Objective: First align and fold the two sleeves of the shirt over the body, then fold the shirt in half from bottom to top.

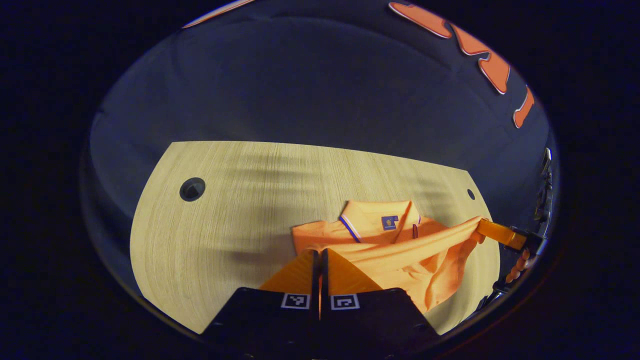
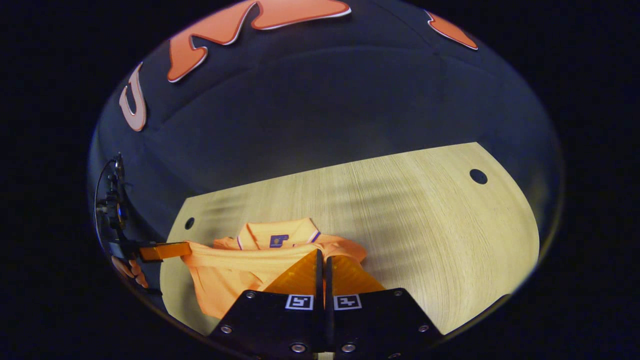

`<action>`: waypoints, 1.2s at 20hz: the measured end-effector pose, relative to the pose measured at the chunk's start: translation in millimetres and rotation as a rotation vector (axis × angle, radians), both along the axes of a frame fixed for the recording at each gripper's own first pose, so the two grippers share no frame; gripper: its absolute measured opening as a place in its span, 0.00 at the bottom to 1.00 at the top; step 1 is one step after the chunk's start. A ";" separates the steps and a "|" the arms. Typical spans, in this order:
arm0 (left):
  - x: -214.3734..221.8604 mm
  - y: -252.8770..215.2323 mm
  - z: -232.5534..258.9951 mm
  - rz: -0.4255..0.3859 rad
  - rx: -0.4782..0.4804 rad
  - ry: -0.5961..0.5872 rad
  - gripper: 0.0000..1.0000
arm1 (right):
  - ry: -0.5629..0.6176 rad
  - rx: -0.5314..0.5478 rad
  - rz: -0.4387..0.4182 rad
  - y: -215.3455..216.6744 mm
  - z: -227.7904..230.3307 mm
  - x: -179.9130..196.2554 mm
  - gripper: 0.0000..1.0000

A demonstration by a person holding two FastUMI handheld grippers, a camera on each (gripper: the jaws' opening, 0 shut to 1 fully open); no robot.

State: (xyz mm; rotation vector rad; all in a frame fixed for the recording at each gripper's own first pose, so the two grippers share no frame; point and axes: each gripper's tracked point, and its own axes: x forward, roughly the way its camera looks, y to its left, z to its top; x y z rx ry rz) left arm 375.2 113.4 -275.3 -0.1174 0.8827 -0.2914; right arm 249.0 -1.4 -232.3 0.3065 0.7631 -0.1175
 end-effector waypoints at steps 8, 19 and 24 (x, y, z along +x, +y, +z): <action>22.3 24.6 7.2 0.090 0.094 -0.063 0.78 | 0.041 -0.063 -0.047 -17.4 -7.2 14.4 0.67; -92.0 23.0 138.7 0.165 0.091 -0.361 0.99 | -0.279 -0.209 0.050 1.9 126.3 -46.3 0.99; -170.1 17.5 193.1 0.216 0.081 -0.502 0.98 | -0.425 -0.231 0.089 13.3 188.7 -109.9 0.99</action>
